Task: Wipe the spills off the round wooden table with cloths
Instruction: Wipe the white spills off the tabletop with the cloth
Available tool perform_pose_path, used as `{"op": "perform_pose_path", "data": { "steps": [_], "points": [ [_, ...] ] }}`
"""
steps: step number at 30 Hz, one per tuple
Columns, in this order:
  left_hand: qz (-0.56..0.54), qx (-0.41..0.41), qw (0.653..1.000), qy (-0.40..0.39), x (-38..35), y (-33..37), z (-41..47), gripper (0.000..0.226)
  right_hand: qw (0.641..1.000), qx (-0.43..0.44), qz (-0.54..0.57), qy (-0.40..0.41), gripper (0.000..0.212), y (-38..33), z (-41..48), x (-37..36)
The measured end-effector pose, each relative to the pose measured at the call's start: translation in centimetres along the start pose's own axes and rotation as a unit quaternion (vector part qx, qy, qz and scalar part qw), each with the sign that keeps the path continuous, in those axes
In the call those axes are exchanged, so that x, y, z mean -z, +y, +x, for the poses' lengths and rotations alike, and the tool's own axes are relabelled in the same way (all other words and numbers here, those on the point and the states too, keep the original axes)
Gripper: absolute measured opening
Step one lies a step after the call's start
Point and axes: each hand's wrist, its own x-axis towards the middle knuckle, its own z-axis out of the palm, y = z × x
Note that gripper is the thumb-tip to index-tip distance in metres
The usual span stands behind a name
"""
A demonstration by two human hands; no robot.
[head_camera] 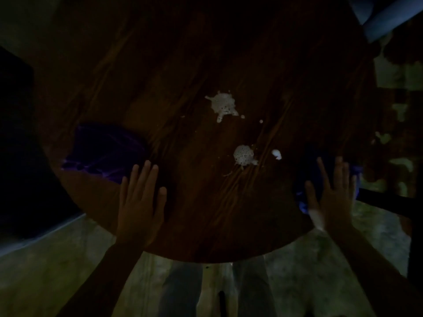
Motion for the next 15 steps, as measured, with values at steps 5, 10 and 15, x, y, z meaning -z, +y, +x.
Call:
{"op": "perform_pose_path", "data": {
  "steps": [5, 10, 15],
  "points": [
    [0.114, -0.03, 0.992, -0.049, -4.2, 3.1, 0.2, 0.07, 0.997, 0.039, -0.05, 0.033, 0.071, -3.0, 6.7, 1.4],
    [0.164, -0.01, 0.986, -0.029, -5.1, 3.8, 0.1, 0.071, 0.939, 0.321, -0.122, 0.01, 0.066, -5.1, 6.8, 1.4],
    [0.168, 0.002, 0.985, -0.038, -4.8, 4.1, 0.3, 0.072, 0.845, 0.507, -0.161, -0.041, 0.068, -1.2, 1.8, -0.2]
  ]
}}
